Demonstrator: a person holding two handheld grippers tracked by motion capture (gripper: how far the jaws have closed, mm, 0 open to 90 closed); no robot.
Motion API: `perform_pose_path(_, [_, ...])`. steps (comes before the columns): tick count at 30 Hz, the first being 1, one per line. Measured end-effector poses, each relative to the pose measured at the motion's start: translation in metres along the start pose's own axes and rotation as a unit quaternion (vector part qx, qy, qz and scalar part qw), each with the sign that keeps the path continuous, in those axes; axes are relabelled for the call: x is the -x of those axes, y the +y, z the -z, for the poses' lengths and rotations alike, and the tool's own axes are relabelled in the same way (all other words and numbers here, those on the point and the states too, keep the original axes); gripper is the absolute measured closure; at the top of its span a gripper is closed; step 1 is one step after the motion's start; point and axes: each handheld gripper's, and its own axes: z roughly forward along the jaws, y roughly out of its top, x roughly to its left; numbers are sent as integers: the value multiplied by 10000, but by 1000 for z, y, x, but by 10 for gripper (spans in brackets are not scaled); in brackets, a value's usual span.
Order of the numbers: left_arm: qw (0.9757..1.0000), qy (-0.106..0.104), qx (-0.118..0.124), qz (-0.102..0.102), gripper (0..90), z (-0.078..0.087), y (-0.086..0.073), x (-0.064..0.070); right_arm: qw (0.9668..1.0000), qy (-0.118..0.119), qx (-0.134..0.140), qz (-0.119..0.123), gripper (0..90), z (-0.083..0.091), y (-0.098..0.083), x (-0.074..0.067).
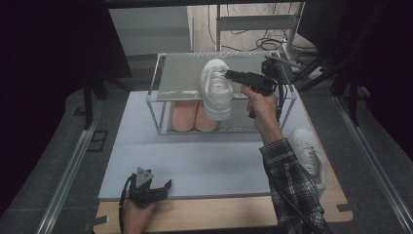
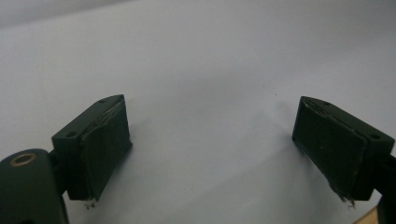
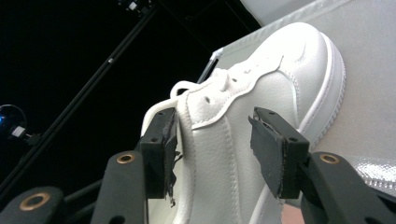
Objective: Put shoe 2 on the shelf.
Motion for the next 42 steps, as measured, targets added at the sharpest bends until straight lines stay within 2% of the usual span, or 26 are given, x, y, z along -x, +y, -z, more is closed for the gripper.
perform_pose_path(5, [10000, 4, -3, -5, 111, 0, 0, 0, 10000, 18, 14, 56, 522, 10, 0, -1])
perform_pose_path(7, [10000, 1, -1, -4, 111, 0, 0, 0, 9999, 52, 43, 100, 563, 16, -1, -2])
perform_pose_path(14, [10000, 2, -2, -6, 111, 0, 0, 0, 9995, 93, 2, 297, 622, 36, -10, -3])
perform_pose_path(22, [10000, 7, 7, -6, 111, 0, 0, 0, 9985, 251, -83, 483, 762, 56, -28, -5])
perform_pose_path(26, [10000, 7, 7, -5, 111, 0, 0, 0, 9969, 166, -203, 744, 851, 62, -41, -8])
perform_pose_path(28, [10000, 6, 5, -6, 111, 0, 0, 0, 9962, 207, -233, 818, 887, 65, -48, -9])
perform_pose_path(39, [10000, 7, 7, -6, 111, 0, 0, 0, 9929, 412, -447, 1024, 893, 67, -86, -11])
perform_pose_path(42, [10000, 7, 7, -6, 111, 0, 0, 0, 9917, 376, -514, 1116, 892, 64, -95, -13])
